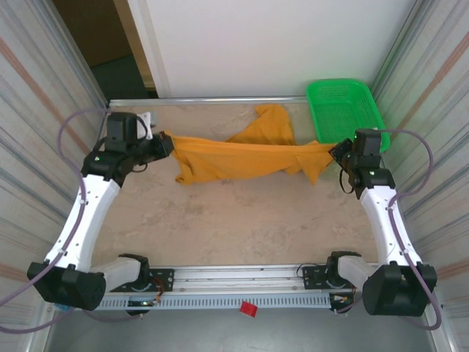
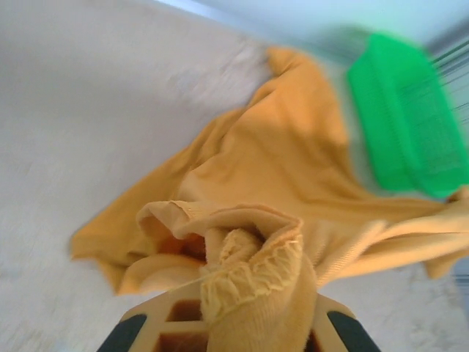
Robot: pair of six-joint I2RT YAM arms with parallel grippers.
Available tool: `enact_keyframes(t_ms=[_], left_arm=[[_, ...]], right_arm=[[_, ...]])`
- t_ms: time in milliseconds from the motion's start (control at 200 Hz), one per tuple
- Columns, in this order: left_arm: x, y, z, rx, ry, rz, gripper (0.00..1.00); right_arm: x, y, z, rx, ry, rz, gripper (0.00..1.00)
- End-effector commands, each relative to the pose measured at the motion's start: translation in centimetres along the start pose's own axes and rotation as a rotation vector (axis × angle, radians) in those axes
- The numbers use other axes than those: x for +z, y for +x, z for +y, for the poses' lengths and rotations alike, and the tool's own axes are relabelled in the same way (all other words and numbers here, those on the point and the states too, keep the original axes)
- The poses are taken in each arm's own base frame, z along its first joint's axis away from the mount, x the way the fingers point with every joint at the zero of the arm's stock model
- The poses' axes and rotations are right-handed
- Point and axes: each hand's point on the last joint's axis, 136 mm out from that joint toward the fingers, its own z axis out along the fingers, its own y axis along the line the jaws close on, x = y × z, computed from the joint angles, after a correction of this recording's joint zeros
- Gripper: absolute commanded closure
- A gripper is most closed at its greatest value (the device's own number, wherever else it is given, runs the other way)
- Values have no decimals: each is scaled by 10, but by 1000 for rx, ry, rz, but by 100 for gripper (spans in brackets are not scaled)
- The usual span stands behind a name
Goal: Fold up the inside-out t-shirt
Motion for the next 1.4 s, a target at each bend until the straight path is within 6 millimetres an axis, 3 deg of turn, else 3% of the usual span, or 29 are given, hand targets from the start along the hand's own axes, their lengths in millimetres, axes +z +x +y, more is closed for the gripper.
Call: enact_keyframes(t_ms=[0, 150, 205, 281, 401, 536, 626, 651, 731, 782, 962, 1197, 1398], left_arm=[[-51, -64, -54, 96, 166, -232, 100], [-88, -112, -86, 141, 222, -383, 100], [-93, -121, -86, 160, 200, -402, 100], [-84, -122, -77, 154, 164, -379, 100], [-39, -87, -41, 97, 97, -244, 100], [18, -10, 16, -5, -3, -39, 100], [41, 37, 48, -81, -61, 52, 100], [45, 46, 54, -95, -69, 64, 100], [49, 68, 70, -138, -114, 93, 100], [49, 75, 75, -155, -132, 101, 100], [40, 75, 86, -182, -206, 75, 100], [42, 82, 89, -198, -213, 98, 100], [42, 91, 88, -204, -196, 118, 100]], right_arm=[[-31, -39, 74, -90, -275, -62, 100], [-64, -59, 122, -164, -414, -63, 100], [-69, -61, 127, -174, -423, -54, 100], [-63, -53, 123, -181, -412, -21, 100], [-33, -20, 93, -164, -327, 82, 100], [4, 36, 42, -158, -174, 190, 100], [27, 74, 16, -179, -95, 271, 100], [33, 84, 10, -182, -74, 303, 92], [41, 103, -4, -194, -22, 380, 52], [40, 107, -8, -207, -6, 394, 44], [20, 114, -13, -247, 17, 403, 41], [0, 168, -48, -326, 113, 485, 41], [3, 202, -82, -279, 159, 548, 37]])
